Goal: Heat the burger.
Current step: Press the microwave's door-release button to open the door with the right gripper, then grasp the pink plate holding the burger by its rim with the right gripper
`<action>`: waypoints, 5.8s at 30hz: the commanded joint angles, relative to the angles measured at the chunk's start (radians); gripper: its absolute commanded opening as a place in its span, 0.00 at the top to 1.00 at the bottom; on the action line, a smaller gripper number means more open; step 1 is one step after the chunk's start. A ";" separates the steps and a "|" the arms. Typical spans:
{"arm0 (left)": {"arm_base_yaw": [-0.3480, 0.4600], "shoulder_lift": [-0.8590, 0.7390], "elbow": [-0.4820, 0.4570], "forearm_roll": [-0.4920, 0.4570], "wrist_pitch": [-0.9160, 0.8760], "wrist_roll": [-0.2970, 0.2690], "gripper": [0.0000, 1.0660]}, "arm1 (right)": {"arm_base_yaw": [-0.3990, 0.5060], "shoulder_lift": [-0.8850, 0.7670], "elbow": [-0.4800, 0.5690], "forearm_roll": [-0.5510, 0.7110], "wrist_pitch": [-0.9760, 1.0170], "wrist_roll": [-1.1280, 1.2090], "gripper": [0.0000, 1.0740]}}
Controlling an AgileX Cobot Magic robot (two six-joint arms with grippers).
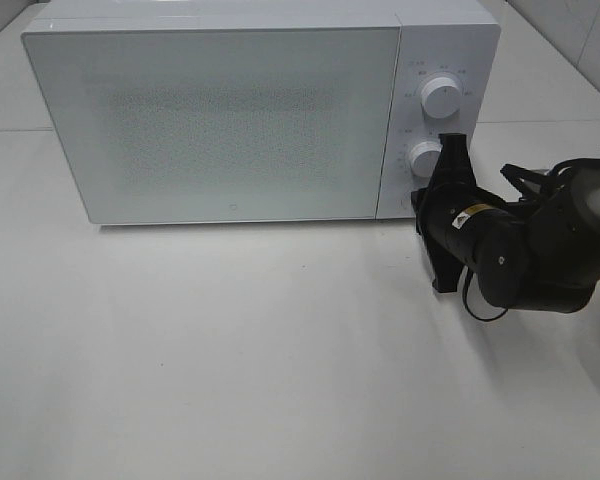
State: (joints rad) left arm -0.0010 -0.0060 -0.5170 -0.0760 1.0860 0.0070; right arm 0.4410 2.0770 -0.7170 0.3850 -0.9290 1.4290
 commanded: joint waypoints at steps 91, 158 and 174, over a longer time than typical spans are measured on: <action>-0.005 -0.016 0.000 -0.010 -0.017 -0.007 0.06 | 0.063 -0.324 0.164 0.051 0.207 -0.103 1.00; -0.005 -0.016 0.000 -0.010 -0.017 -0.007 0.06 | -0.290 -0.764 0.021 -0.471 1.582 -1.340 0.07; -0.005 -0.016 0.000 -0.010 -0.017 -0.007 0.06 | -0.401 -0.758 0.030 -0.516 1.644 -1.337 0.16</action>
State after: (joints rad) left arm -0.0010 -0.0060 -0.5170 -0.0770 1.0860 0.0070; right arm 0.0580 1.3170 -0.6890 -0.1220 0.7250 0.0840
